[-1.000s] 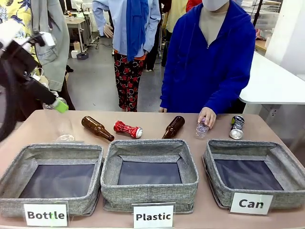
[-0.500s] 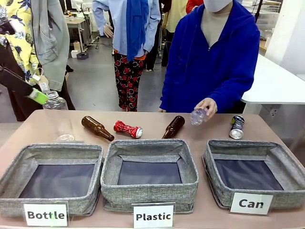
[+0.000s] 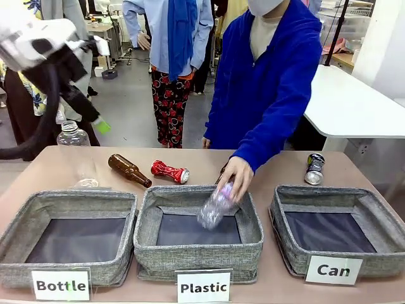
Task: Sort the can waste into the basket.
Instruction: Pick up the can waste from the table and place it in the right Fabric basket.
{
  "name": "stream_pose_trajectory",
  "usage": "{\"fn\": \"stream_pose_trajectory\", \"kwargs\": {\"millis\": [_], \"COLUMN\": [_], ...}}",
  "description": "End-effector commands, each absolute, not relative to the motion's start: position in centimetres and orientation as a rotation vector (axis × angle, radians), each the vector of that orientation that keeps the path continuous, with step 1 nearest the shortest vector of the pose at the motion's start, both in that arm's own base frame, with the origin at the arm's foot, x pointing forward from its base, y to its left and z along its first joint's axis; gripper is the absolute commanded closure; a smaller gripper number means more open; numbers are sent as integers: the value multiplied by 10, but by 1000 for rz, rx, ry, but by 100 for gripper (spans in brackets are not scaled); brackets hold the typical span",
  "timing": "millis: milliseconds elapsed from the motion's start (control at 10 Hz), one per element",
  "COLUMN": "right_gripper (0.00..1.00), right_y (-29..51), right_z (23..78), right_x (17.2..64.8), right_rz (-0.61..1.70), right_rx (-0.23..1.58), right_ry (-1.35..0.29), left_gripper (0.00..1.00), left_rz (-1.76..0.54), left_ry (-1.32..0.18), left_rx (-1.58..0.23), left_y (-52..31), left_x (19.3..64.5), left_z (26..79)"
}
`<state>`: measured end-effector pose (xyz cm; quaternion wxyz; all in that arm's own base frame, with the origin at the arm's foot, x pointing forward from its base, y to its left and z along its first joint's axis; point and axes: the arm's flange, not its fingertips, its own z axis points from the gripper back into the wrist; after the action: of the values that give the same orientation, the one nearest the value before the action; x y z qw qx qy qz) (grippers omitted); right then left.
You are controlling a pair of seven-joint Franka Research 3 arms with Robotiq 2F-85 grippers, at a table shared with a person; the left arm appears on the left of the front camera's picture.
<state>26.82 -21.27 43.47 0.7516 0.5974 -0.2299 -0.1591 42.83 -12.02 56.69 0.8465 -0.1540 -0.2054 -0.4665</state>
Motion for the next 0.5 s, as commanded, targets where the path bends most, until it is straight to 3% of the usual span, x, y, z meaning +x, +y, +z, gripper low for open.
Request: {"fn": "stream_pose_trajectory", "kwargs": {"millis": [0, 200, 400], "right_gripper": [0, 0, 0], "right_y": [-216, -216, -216], "right_z": [436, 436, 436], "right_x": [271, 271, 271], "right_rz": [-328, -328, -328], "right_rx": [1317, 1317, 1317], "right_ry": [-535, -535, -535], "left_gripper": [0, 0, 0], "left_rz": [-1066, -1082, -1100], "left_ry": [-464, -530, -519], "left_rx": [-464, -548, -522], "left_y": [-71, -29, -50], "left_x": [391, 345, 344], "left_z": [580, 561, 554]}}
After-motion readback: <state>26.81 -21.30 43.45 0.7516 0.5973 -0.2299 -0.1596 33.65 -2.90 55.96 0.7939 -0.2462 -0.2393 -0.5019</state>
